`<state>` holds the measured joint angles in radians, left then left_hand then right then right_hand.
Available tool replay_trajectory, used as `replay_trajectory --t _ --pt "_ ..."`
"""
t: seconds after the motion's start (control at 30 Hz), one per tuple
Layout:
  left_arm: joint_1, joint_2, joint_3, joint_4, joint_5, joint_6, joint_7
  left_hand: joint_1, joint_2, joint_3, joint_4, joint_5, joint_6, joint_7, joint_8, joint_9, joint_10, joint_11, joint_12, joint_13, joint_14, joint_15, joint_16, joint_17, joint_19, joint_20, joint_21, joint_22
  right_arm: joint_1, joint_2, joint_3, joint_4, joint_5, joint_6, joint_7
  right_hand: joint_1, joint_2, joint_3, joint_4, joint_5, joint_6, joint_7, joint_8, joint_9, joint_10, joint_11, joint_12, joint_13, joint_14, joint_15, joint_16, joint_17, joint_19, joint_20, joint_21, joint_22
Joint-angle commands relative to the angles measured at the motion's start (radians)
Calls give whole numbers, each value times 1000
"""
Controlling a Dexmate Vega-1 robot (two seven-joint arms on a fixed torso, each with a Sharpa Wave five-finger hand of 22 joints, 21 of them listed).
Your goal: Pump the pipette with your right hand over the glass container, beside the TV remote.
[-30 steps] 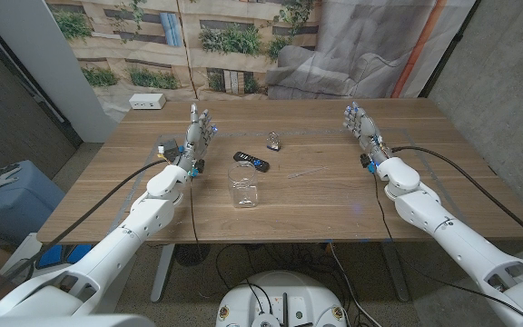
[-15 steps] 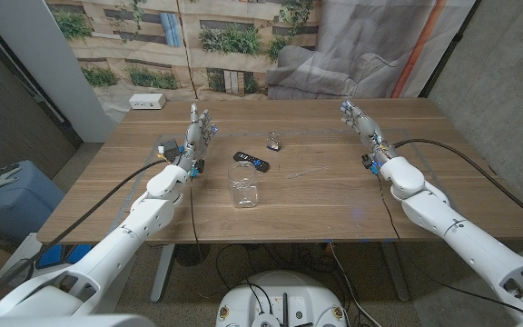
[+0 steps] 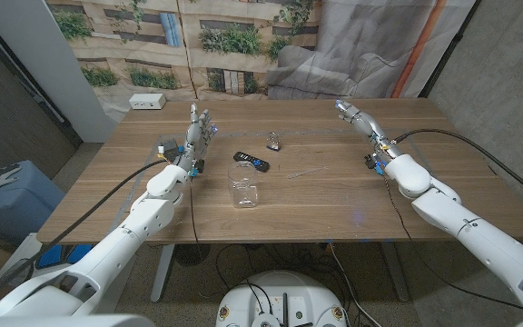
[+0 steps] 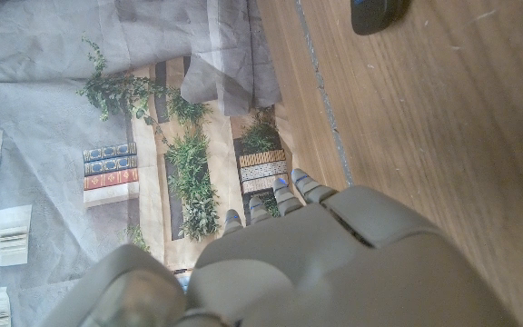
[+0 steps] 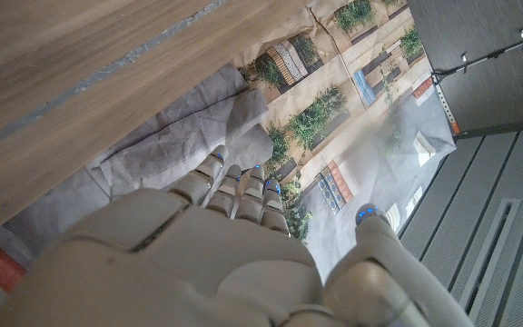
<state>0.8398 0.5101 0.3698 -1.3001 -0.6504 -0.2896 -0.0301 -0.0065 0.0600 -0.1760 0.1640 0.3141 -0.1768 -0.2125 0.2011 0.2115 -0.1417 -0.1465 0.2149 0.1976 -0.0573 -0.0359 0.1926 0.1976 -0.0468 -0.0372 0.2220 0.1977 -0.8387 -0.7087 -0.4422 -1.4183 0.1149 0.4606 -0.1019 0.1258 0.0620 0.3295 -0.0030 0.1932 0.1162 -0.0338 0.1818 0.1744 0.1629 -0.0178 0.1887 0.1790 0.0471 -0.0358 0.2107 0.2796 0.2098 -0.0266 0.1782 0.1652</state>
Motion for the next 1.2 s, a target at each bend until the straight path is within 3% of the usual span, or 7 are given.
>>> replay_trajectory --t 0.03,0.43,0.63,0.8,0.97,1.2 --pt "0 0 0 0 0 0 0 2 36 -6 0 6 3 -9 6 2 0 -3 4 5 -8 -116 6 2 -7 -89 7 2 6 -75 -13 -73 -251 -14 -70 15 -3 8 -9 4 10 -6 10 4 10 -1 6 4 13 -13 -3 0 4 0 9 2" --pt "0 0 0 1 0 0 0 2 36 -6 0 6 3 -9 6 2 -1 -3 4 5 -9 -115 6 2 -8 -88 7 2 32 -135 -22 -122 -379 -23 -64 37 2 18 -31 2 -2 -11 5 4 6 -11 3 4 14 -15 -5 -12 5 -1 9 1" --pt "0 0 0 1 0 0 0 2 36 -6 0 6 2 -9 6 2 0 -2 5 5 -9 -115 6 2 -7 -88 7 2 44 -161 -31 -146 -456 -22 -64 60 5 27 -55 -2 -12 -24 4 5 3 -20 1 5 10 -9 -9 -24 3 32 8 2" --pt "0 0 0 1 0 0 0 2 36 -7 0 6 2 -9 6 2 -1 -2 4 5 -10 -113 6 2 -7 -88 7 2 51 -182 -36 -172 -509 -23 -59 75 5 33 -71 -4 -15 -27 5 5 5 -27 2 6 10 -8 -9 -31 0 44 7 2" --pt "0 0 0 1 0 0 0 2 36 -7 0 6 2 -9 6 2 0 -1 4 5 -9 -115 6 2 -8 -88 6 2 46 -214 -37 -228 -585 -55 -49 105 1 44 -101 -8 -35 -40 2 6 11 -38 4 7 8 -5 -10 -41 -1 51 7 2" --pt "0 0 0 1 0 0 -1 2 36 -7 0 6 2 -9 6 2 0 -2 5 5 -9 -115 6 2 -7 -89 7 2 33 -243 -36 -286 -613 -87 -4 132 -5 52 -128 -11 -53 -44 2 7 8 -53 3 8 -7 -5 -15 -50 -5 59 6 2"
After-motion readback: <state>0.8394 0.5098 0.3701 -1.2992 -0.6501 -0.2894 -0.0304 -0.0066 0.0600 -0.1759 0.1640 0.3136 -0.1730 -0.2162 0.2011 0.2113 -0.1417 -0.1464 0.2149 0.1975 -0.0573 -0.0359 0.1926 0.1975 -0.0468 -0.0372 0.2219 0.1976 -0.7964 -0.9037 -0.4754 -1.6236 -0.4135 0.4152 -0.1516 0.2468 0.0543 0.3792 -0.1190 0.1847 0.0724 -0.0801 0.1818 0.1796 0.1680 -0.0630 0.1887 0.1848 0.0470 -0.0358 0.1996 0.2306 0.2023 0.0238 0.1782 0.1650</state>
